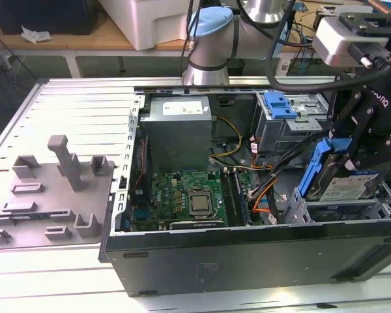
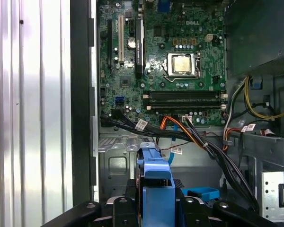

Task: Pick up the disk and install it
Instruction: 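Insert the disk into the insertion slot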

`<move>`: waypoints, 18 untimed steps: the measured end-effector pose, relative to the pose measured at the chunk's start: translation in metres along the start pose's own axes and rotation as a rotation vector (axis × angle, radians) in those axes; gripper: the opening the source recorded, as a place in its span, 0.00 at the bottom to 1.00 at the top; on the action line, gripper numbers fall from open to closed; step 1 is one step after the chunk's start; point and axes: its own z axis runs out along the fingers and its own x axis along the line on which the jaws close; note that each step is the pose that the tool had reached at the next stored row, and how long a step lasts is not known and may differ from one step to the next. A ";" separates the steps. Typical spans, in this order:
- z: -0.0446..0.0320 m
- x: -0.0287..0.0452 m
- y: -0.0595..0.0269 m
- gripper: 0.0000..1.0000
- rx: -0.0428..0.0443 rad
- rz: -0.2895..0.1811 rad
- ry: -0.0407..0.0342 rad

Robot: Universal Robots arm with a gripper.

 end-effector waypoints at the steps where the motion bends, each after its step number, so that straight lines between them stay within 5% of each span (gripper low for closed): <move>1: 0.0000 0.0000 0.0000 0.37 0.0000 0.000 -0.0002; 18: 0.0048 0.0001 -0.0002 0.38 0.0000 0.000 -0.0001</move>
